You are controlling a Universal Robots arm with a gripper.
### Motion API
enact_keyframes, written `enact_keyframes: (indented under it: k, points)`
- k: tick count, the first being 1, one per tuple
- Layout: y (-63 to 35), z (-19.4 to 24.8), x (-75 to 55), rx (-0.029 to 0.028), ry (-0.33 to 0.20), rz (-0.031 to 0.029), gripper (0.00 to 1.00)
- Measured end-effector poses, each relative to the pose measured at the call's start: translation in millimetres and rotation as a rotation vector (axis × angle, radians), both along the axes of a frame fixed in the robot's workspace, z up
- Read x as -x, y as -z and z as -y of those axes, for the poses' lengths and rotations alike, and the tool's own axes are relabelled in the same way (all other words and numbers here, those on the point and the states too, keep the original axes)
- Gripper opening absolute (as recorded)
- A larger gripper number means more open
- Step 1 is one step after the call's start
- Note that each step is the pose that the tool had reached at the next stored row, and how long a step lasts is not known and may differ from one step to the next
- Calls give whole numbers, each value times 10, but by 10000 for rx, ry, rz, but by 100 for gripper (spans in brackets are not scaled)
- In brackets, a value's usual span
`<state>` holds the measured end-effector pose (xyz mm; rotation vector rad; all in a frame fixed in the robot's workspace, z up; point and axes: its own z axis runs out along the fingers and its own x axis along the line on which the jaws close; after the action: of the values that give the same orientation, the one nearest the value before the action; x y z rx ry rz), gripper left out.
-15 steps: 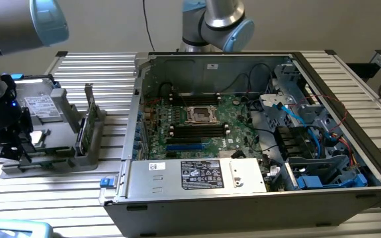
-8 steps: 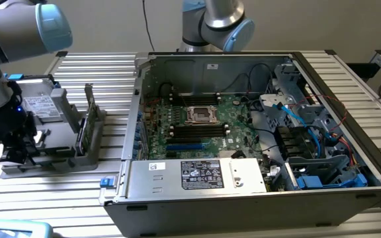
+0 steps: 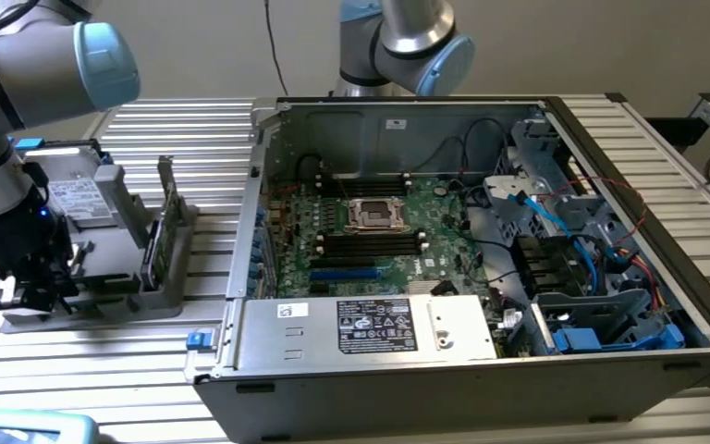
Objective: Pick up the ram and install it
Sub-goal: 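Pick up the ram and move it above insertion slot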
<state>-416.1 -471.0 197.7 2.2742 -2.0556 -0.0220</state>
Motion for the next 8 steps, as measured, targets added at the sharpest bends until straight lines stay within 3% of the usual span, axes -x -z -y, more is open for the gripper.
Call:
enact_keyframes:
  k: [8]
  points:
    - [7, -1, 0, 33, -3, 12, 34]
